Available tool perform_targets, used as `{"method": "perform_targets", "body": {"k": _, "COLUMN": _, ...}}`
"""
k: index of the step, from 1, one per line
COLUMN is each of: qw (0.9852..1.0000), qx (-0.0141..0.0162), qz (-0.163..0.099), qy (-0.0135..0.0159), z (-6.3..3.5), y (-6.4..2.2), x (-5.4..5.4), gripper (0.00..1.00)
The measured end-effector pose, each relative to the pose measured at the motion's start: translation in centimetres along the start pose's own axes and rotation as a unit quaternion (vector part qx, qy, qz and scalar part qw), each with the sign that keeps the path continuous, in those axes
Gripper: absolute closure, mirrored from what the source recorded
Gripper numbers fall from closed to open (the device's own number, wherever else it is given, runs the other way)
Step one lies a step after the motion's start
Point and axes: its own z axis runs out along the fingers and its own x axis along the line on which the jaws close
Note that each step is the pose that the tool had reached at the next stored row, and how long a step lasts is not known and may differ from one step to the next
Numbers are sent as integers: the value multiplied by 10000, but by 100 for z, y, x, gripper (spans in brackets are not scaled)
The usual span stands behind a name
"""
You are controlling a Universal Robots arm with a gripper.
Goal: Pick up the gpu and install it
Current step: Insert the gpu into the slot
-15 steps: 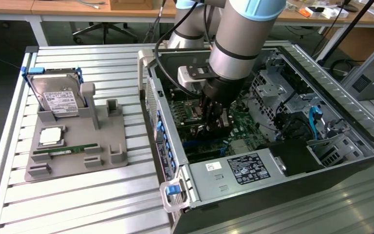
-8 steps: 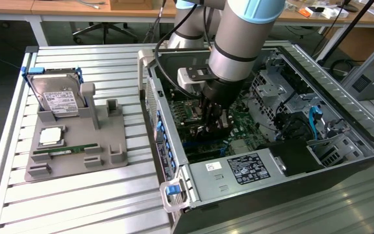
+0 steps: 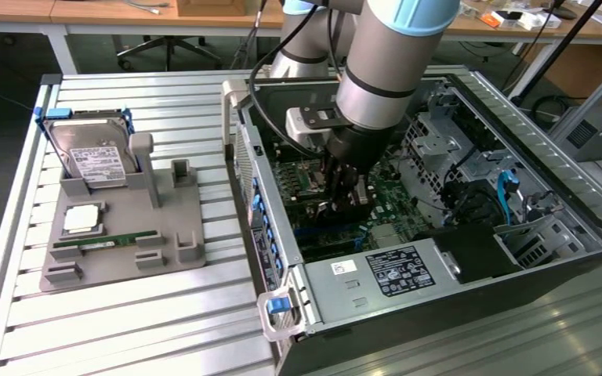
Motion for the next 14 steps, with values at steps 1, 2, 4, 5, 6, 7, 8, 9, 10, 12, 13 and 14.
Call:
{"method": "perform_targets", "body": {"k": 1, "qw": 10000, "qx": 0, "qz": 0, "qy": -2, "z": -1, "y": 0, "x": 0, "gripper": 73}}
{"method": "perform_targets", "body": {"k": 2, "qw": 10000, "qx": -1, "qz": -1, "qy": -10, "z": 0, "y": 1, "x": 0, "gripper": 73}}
{"method": "perform_targets", "body": {"k": 4, "qw": 10000, "qx": -2, "qz": -5, "qy": -23, "z": 6, "y": 0, "x": 0, "gripper": 73}}
{"method": "perform_targets", "body": {"k": 5, "qw": 10000, "qx": -2, "qz": -7, "qy": -30, "z": 9, "y": 0, "x": 0, "gripper": 73}}
{"method": "perform_targets", "body": {"k": 6, "qw": 10000, "qx": -2, "qz": -10, "qy": -34, "z": 10, "y": 0, "x": 0, "gripper": 73}}
{"method": "perform_targets", "body": {"k": 7, "qw": 10000, "qx": -2, "qz": -13, "qy": -39, "z": 14, "y": 0, "x": 1, "gripper": 73}}
{"method": "perform_targets", "body": {"k": 8, "qw": 10000, "qx": -4, "qz": -19, "qy": -42, "z": 20, "y": 0, "x": 1, "gripper": 73}}
{"method": "perform_targets", "body": {"k": 9, "qw": 10000, "qx": -5, "qz": -22, "qy": -41, "z": 24, "y": 0, "x": 1, "gripper": 73}}
{"method": "perform_targets", "body": {"k": 10, "qw": 10000, "qx": -5, "qz": -25, "qy": -40, "z": 28, "y": 0, "x": 1, "gripper": 73}}
{"method": "perform_targets", "body": {"k": 12, "qw": 10000, "qx": -8, "qz": -32, "qy": -39, "z": 40, "y": 0, "x": 1, "gripper": 73}}
{"method": "perform_targets", "body": {"k": 13, "qw": 10000, "qx": -10, "qz": -34, "qy": -38, "z": 50, "y": 0, "x": 2, "gripper": 73}}
{"method": "perform_targets", "body": {"k": 14, "qw": 10000, "qx": -9, "qz": -36, "qy": -45, "z": 62, "y": -2, "x": 0, "gripper": 73}}
